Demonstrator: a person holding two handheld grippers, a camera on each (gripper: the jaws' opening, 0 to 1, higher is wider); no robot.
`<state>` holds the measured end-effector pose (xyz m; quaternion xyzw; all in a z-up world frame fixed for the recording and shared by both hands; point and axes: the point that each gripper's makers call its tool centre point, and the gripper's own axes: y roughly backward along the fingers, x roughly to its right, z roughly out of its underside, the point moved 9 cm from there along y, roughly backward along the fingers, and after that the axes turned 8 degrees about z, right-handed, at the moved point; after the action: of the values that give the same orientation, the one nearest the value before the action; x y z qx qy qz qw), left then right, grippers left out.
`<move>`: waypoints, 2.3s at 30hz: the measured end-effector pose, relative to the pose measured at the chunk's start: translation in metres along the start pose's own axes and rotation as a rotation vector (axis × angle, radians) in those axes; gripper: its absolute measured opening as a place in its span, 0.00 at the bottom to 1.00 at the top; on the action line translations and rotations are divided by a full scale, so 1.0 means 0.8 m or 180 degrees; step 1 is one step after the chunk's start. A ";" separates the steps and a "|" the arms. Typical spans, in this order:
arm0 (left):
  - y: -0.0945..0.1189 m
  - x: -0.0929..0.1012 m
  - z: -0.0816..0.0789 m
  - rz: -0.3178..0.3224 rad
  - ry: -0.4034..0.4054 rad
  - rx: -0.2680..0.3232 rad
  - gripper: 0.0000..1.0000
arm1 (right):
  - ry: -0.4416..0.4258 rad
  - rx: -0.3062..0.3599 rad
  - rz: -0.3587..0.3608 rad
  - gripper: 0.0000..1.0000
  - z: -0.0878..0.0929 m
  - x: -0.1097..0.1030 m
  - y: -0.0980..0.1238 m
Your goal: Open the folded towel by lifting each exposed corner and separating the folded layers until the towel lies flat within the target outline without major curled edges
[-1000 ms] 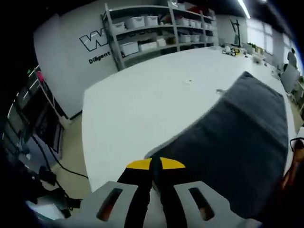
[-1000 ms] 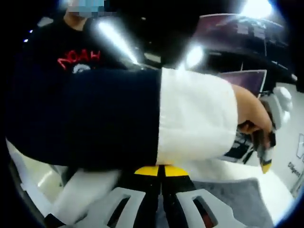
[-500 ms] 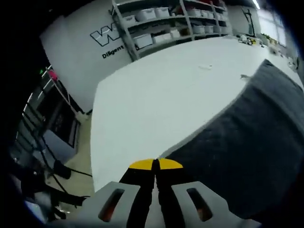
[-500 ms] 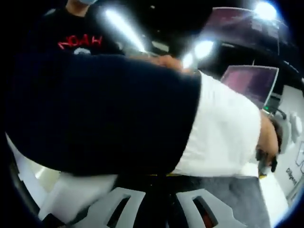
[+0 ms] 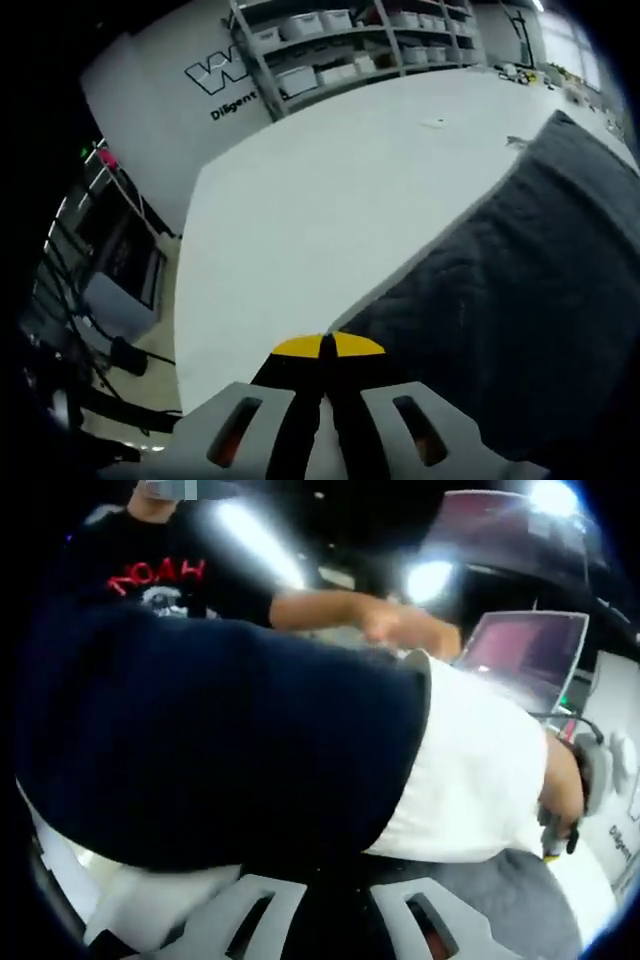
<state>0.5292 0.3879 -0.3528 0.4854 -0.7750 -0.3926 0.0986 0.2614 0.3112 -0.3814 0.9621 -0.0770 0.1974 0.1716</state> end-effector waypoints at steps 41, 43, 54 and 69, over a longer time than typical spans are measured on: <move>0.103 0.087 -0.011 0.1084 0.1424 0.1772 0.27 | -0.0903 0.0279 0.0779 0.04 0.025 0.153 0.219; 0.105 0.088 -0.014 0.1133 0.1464 0.1909 0.28 | -0.0880 0.0278 0.0900 0.08 0.030 0.162 0.238; 0.136 0.155 -0.022 0.1284 0.1148 0.2075 0.41 | -0.0752 0.0092 0.1316 0.57 0.043 0.184 0.332; 0.162 0.178 -0.042 0.1294 0.0857 0.2238 0.82 | -0.0934 -0.0040 0.1803 0.75 0.077 0.191 0.465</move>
<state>0.3872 0.2808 -0.2719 0.3737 -0.9218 -0.0103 0.1027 0.3419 -0.0693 -0.2610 0.9195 -0.3670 0.0960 0.1027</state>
